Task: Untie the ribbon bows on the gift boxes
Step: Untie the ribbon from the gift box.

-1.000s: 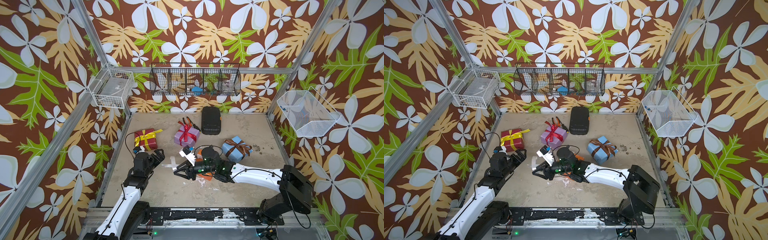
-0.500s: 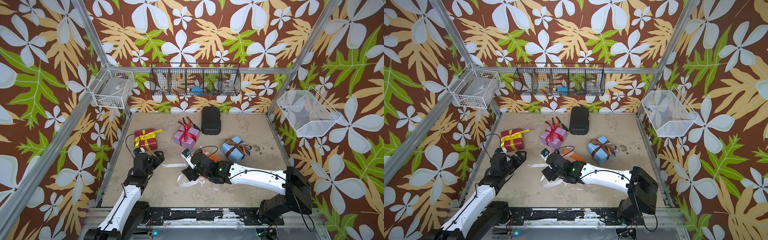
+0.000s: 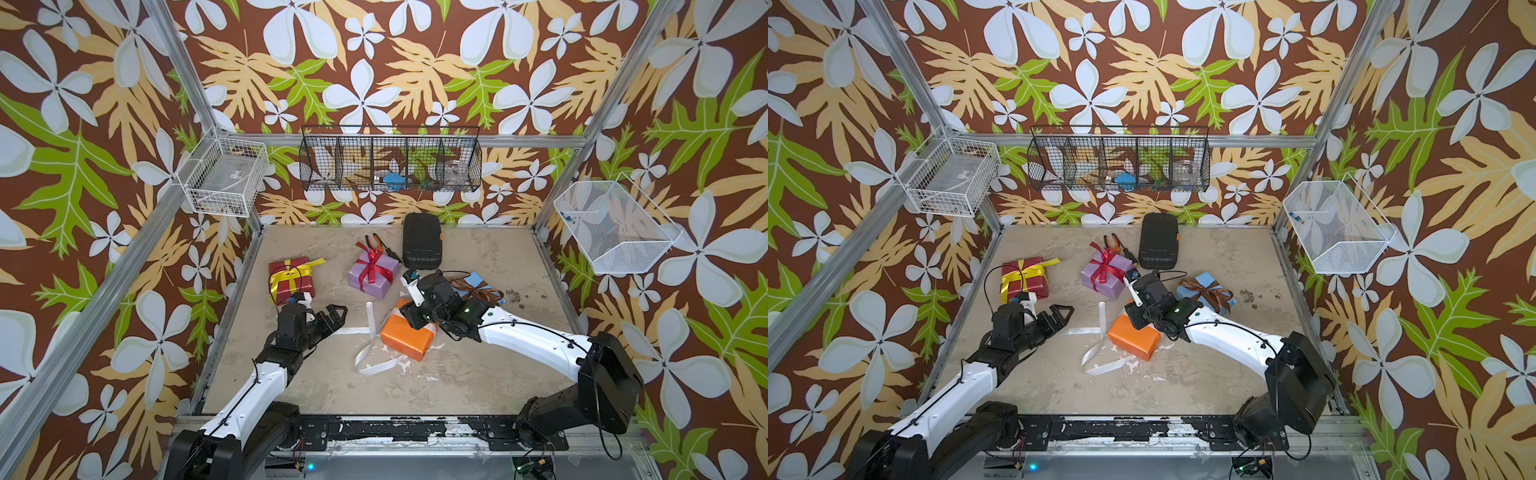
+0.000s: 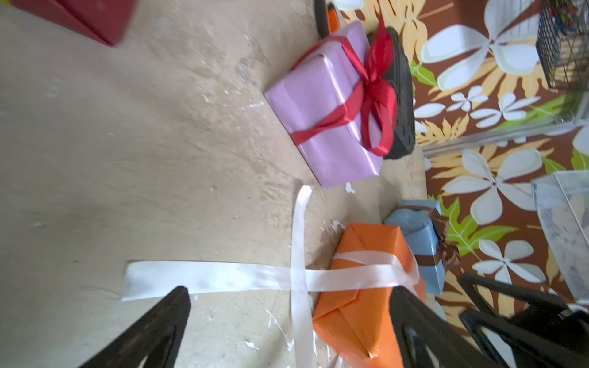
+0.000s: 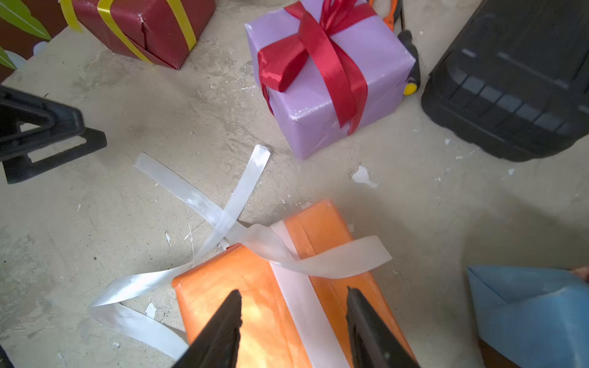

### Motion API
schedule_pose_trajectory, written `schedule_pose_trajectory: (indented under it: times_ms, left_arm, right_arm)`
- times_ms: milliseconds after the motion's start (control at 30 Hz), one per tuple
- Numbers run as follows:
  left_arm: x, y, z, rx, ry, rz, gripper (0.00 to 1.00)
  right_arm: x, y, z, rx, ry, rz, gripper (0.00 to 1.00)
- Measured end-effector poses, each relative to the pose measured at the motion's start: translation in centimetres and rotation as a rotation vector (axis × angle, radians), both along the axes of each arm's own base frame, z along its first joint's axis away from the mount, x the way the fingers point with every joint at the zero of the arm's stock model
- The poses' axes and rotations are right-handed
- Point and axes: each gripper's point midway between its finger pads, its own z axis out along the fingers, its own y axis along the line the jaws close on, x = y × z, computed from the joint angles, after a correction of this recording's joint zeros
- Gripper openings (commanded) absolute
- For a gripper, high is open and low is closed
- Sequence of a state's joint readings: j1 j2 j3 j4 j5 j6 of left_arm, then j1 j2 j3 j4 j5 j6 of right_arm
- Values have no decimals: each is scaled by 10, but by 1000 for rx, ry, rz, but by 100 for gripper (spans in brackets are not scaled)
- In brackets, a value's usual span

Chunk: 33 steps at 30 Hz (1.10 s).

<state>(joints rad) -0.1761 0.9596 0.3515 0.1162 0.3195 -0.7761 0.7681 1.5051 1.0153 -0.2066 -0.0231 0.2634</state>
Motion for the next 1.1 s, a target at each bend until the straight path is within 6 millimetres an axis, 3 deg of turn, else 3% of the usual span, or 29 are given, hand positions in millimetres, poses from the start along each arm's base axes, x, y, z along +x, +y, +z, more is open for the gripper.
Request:
schedule_pose_trajectory:
  times_ms: [167, 267, 400, 567, 733, 867, 933, 1100]
  left_arm:
    - [-6, -17, 4, -17, -23, -66, 100]
    - [-7, -20, 7, -22, -38, -79, 100]
    - [-7, -21, 10, -25, -51, -80, 100]
    - [-7, -22, 8, -25, -48, -82, 100]
    - [-7, -22, 6, -24, -41, -84, 100]
    - [-8, -25, 5, -25, -39, -94, 100]
    - [-10, -28, 5, -27, -40, -106, 100]
    - [-18, -42, 8, -48, -41, -164, 100]
  right_arm:
    - [-14, 15, -22, 76, 103, 70, 66]
    - [-12, 22, -31, 103, 136, 74, 69]
    - [1, 34, -32, 153, 135, 74, 70]
    - [34, 42, -29, 185, 96, 23, 71]
    - [87, 32, -28, 168, 14, -94, 72]
    - [118, 7, -24, 130, -32, -182, 72]
    - [118, -5, -20, 108, -48, -200, 72]
    - [86, -17, -16, 100, -25, -155, 73]
